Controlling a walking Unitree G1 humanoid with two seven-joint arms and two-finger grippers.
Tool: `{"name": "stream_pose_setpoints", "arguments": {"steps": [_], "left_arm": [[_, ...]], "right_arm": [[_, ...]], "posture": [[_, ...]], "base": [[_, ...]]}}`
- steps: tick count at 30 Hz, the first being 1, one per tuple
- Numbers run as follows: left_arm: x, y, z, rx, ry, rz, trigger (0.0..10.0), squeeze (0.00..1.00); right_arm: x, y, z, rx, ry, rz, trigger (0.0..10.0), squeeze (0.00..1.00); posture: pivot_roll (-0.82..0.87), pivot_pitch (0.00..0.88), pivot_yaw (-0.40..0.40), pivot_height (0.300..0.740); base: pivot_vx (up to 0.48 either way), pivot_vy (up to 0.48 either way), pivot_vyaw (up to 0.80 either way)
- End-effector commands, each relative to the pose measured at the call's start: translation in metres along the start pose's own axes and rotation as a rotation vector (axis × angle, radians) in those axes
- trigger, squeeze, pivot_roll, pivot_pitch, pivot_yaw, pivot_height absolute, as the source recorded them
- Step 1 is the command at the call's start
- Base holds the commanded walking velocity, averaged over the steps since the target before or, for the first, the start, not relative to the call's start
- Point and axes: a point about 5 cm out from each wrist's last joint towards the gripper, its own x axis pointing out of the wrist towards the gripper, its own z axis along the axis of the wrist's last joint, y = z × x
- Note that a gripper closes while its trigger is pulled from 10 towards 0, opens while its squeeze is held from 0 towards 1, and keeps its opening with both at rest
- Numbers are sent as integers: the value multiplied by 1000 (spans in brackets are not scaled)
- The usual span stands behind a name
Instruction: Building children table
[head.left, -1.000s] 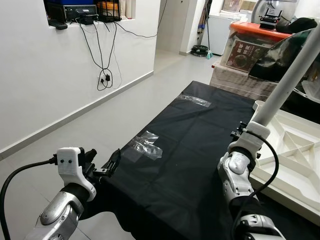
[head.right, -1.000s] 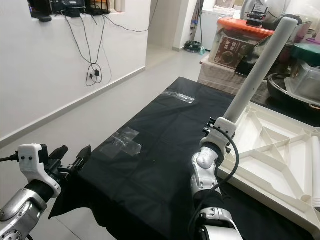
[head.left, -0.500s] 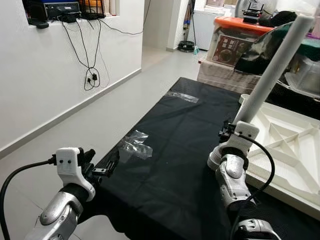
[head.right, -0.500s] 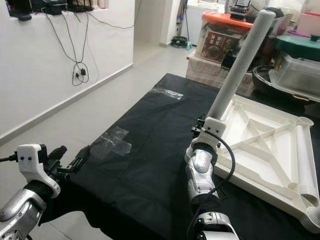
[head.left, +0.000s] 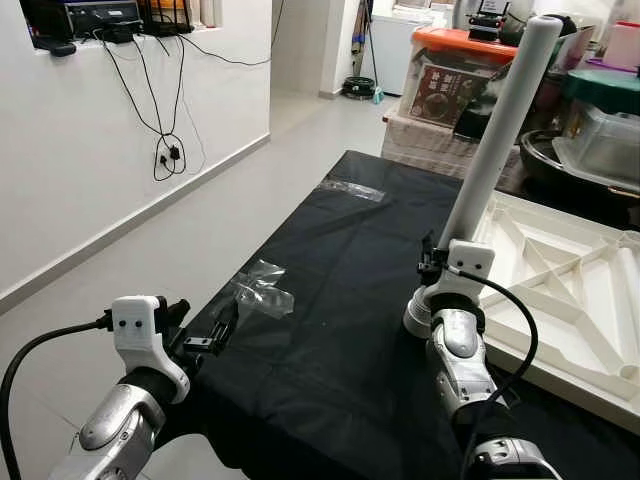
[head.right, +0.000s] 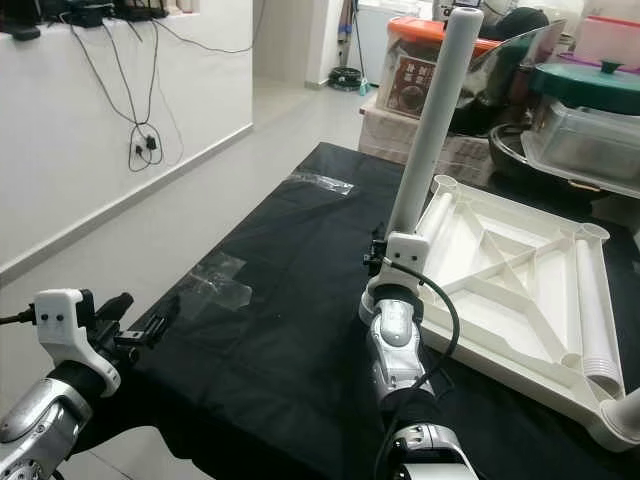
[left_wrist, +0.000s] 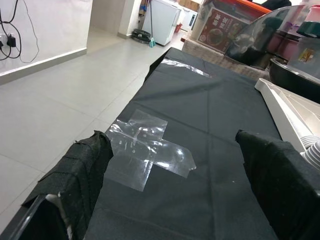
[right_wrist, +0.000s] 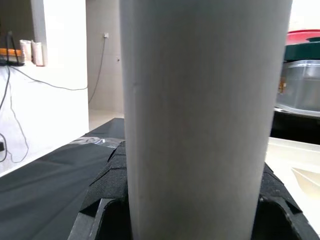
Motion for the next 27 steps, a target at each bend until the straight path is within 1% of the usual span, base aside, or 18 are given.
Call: {"name": "stream_pose_setpoints", "arguments": {"steps": [1,7,9,13,17,20,27], "left_arm": [[1,0,-2,2,1,0,10000,0],[2,0,-3,1,6,-4,10000,0],[2,-1,-4,0,9,-6,10000,0],[2,-1,-5,0,11,-6,10000,0],[1,-1,-5,-1,11,-5,10000,0],[1,0,-5,0,11,-3,10000,0],[1,0,-6,2,11,-2,10000,0]], "right_arm": [[-14,0,-28,-3,147,12,0,0],[-11,-6,-34,24,206,-14,0,0],[-9,-9,-37,54,243,-30,0,0],[-9,-12,-39,70,263,-45,0,0],[-8,-13,-38,68,260,-42,0,0],[-10,-7,-37,61,238,-11,0,0],[-12,-4,-35,67,212,11,0,0]], "posture": [[81,0,-81,740],[79,0,-83,740],[79,0,-84,740],[79,0,-87,740],[80,0,-88,740],[80,0,-88,740],[77,0,-86,740]], "base": [[0,0,0],[0,0,0],[0,0,0],[0,0,0],[0,0,0],[0,0,0],[0,0,0]]}}
